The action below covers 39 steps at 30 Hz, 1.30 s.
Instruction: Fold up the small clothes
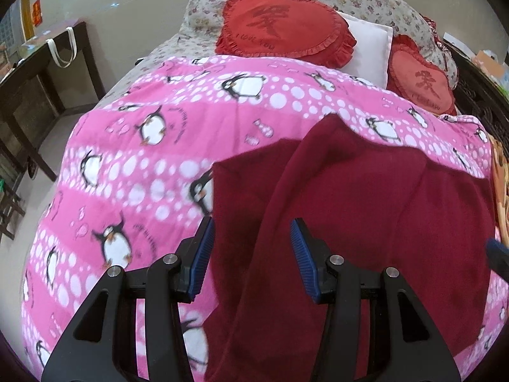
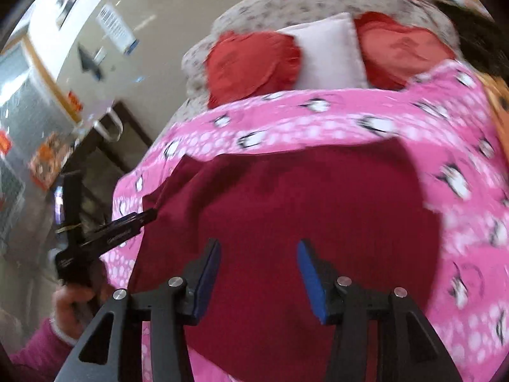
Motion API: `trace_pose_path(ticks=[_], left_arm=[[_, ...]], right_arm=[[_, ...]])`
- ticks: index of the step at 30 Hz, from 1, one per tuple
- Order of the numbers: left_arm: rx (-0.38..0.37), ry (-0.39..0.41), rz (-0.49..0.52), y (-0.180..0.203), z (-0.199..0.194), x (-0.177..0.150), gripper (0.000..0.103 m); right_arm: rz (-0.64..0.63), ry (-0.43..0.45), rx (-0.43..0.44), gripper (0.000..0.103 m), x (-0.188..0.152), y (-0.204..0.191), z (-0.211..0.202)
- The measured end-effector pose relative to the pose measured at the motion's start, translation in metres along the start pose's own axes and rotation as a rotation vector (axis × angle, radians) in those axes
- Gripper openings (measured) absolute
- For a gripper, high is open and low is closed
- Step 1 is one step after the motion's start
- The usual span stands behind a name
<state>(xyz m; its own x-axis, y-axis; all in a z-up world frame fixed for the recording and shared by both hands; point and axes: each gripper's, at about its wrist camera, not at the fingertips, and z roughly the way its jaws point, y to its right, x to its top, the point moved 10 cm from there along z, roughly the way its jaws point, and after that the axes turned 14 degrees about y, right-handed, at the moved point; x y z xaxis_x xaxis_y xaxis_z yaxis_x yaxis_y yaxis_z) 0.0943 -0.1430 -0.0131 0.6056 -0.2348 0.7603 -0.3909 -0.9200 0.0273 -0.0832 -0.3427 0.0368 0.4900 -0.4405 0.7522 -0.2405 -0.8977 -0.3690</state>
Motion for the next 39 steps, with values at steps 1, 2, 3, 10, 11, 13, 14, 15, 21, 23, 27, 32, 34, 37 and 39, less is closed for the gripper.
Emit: trace_pose_path(ticks=[1,2,3,10,11,13,14,15,21,23,27,32,34,37,39], left_arm=[[0.0,-0.002,0.002,-0.001,-0.001,-0.002,0.049],[0.0,-0.006,0.003,-0.004,-0.003,-0.005,0.049],[-0.001,-0.009,0.001,-0.006,-0.004,-0.007,0.049],[-0.008,-0.027,-0.044,-0.026,-0.01,-0.027,0.049],[-0.006,-0.029,-0.047,-0.028,-0.01,-0.029,0.049],[-0.001,-0.036,-0.053,-0.033,-0.009,-0.032,0.049],[0.002,-0.038,-0.058,-0.036,-0.008,-0.034,0.049],[0.006,-0.042,-0.062,-0.039,-0.008,-0.036,0.049],[-0.025,-0.074,-0.126,-0.05,-0.008,-0.047,0.049],[-0.06,-0.073,-0.163,-0.052,-0.012,-0.051,0.049],[-0.114,-0.066,-0.218,-0.054,-0.018,-0.061,0.049],[-0.16,-0.065,-0.238,-0.049,-0.023,-0.065,0.049],[-0.184,-0.064,-0.235,-0.048,-0.024,-0.068,0.049],[-0.208,-0.048,-0.242,-0.05,-0.023,-0.069,0.059],[-0.221,-0.043,-0.263,-0.052,-0.022,-0.069,0.065]], right_arm=[[-0.033,-0.017,0.001,0.048,0.0,-0.011,0.014],[-0.044,-0.025,0.007,0.048,-0.001,-0.019,0.021],[-0.05,-0.035,0.026,0.048,-0.001,-0.03,0.034],[-0.113,-0.079,0.079,0.04,0.0,-0.073,0.101],[-0.123,-0.081,0.088,0.039,0.0,-0.08,0.109],[-0.148,-0.081,0.081,0.039,0.002,-0.087,0.123],[-0.16,-0.083,0.072,0.039,0.002,-0.089,0.13],[-0.166,-0.086,0.067,0.039,0.001,-0.09,0.135],[-0.225,-0.124,0.018,0.041,0.0,-0.095,0.16],[-0.22,-0.145,0.013,0.041,0.003,-0.098,0.153],[-0.14,-0.114,0.091,0.058,0.017,-0.116,0.137],[-0.151,-0.203,0.093,0.073,0.005,-0.15,0.167],[-0.184,-0.257,0.083,0.075,-0.007,-0.163,0.182],[-0.29,-0.259,0.038,0.097,-0.016,-0.182,0.198],[-0.374,-0.275,-0.002,0.099,-0.024,-0.191,0.208]])
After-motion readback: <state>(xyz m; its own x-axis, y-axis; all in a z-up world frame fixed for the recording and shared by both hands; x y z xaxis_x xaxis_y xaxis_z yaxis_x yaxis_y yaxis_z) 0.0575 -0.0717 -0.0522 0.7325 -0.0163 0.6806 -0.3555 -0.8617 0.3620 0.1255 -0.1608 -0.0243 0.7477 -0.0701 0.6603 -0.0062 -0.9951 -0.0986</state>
